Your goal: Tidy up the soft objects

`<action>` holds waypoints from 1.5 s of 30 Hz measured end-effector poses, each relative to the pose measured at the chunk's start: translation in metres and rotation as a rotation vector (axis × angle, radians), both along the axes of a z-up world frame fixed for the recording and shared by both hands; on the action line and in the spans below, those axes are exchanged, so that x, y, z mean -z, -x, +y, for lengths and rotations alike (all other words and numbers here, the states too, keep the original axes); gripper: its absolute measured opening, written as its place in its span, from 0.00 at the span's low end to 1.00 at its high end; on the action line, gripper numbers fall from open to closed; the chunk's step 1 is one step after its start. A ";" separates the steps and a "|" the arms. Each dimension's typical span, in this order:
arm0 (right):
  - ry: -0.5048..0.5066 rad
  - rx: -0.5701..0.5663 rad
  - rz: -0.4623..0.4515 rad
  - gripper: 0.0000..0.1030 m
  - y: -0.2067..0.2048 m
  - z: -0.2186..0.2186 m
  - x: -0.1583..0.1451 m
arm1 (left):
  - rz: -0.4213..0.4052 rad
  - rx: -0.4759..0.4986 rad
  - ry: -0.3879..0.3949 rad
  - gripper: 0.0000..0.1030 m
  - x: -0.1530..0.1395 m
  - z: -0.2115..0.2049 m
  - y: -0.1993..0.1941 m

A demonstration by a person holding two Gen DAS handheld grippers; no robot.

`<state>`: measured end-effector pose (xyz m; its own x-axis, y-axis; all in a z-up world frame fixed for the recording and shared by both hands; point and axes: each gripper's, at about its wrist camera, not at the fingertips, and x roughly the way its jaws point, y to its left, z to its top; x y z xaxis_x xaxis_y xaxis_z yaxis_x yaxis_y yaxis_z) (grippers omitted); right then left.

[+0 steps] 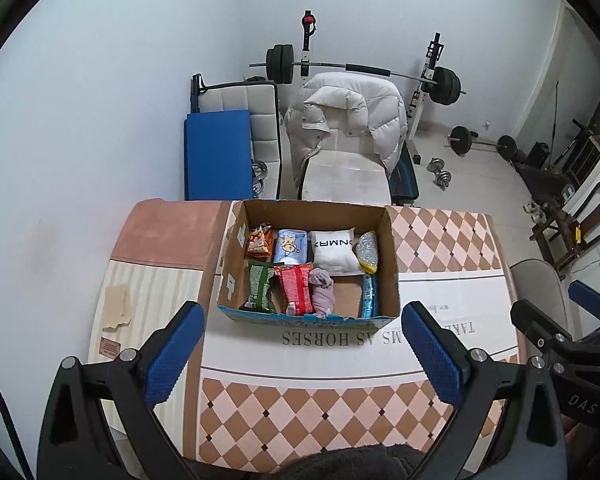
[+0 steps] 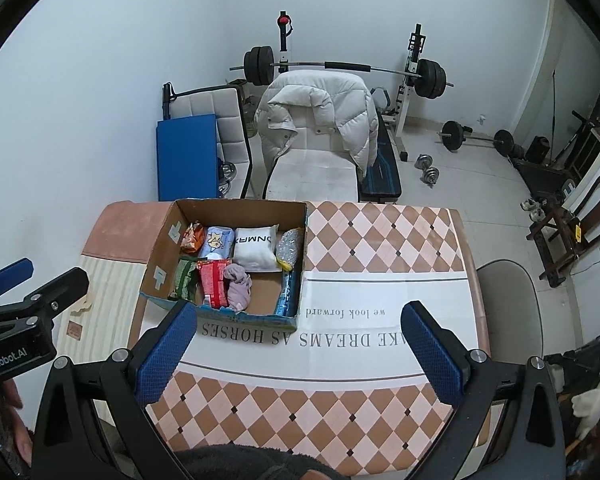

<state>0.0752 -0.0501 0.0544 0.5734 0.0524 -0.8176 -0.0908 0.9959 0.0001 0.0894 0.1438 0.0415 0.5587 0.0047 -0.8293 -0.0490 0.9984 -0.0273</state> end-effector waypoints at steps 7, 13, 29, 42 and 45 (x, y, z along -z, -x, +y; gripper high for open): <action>0.020 0.019 -0.001 1.00 -0.011 0.005 0.008 | -0.013 -0.031 -0.012 0.98 0.009 0.008 -0.007; 0.030 0.032 0.015 1.00 -0.024 0.009 0.023 | -0.005 -0.051 -0.029 0.98 0.020 0.012 -0.016; 0.037 0.013 0.013 1.00 -0.027 0.014 0.026 | 0.011 -0.051 -0.030 0.99 0.027 0.015 -0.021; 0.040 0.024 0.008 1.00 -0.024 0.008 0.021 | 0.000 -0.025 -0.051 0.99 0.024 0.007 -0.022; 0.041 0.031 0.004 1.00 -0.024 0.004 0.020 | -0.004 -0.025 -0.052 0.99 0.023 0.006 -0.022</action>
